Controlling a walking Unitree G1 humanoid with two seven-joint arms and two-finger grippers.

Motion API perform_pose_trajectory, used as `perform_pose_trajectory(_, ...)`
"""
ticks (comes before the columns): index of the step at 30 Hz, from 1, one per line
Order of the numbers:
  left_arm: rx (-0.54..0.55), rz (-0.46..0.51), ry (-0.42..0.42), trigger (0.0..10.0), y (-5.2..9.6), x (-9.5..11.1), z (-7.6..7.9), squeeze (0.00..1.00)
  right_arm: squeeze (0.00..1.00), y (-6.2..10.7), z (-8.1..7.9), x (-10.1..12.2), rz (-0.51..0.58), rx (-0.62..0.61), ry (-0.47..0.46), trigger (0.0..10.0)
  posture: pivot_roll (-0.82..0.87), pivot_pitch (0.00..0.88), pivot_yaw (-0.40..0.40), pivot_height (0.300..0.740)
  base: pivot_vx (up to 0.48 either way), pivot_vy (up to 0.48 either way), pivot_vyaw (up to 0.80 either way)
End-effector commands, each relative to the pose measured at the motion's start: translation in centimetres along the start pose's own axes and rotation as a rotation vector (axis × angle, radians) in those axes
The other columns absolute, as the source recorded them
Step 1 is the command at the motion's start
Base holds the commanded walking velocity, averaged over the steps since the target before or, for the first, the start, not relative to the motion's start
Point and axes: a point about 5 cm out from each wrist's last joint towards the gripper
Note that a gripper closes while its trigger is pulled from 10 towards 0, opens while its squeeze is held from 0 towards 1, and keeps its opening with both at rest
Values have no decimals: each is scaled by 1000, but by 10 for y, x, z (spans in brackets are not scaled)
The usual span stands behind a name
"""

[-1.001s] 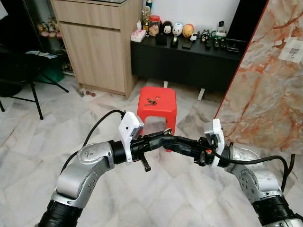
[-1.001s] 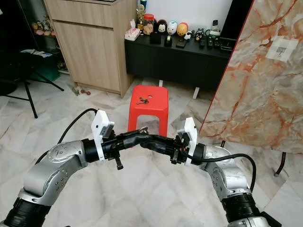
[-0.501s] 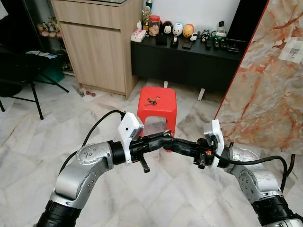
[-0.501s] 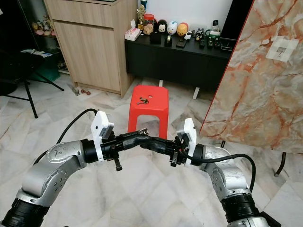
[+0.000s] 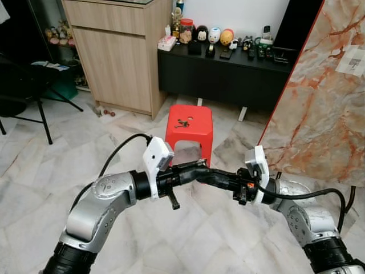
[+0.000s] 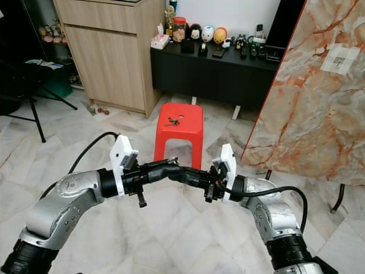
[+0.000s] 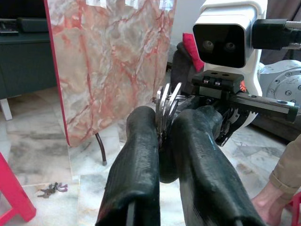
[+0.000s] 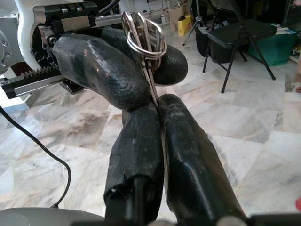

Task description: Hang keys on a hook

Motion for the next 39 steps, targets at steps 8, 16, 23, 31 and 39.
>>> perform_pose_trajectory(8,-26,-5,-12,10000,-4,-1,6,0,0,-2,-2,6,21,-1,32,0,38,0,-93,740,0,0,0)
perform_pose_trajectory(16,26,-17,-23,10000,2,-2,-2,0,0,-2,-2,6,21,-5,32,0,40,0,-94,740,0,0,0)
perform_pose_trajectory(23,74,11,-20,10000,4,2,-8,0,0,-3,-2,3,14,-4,28,0,41,0,-94,740,0,0,0)
perform_pose_trajectory(31,79,33,-9,10000,4,5,-9,0,0,-3,-2,0,8,-8,23,0,40,0,-95,740,0,0,0)
perform_pose_trajectory(39,106,41,-12,10000,4,6,-12,0,0,-3,-1,-1,1,-9,23,0,42,0,-96,740,0,0,0)
Point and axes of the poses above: a point about 5 cm out from each wrist's last joint towards the gripper, its own y axis pointing back from the gripper into the wrist, its own x axis along the axis of the wrist's last joint, z = x × y, and after that the axes turned 14 degrees about -y, right-handed
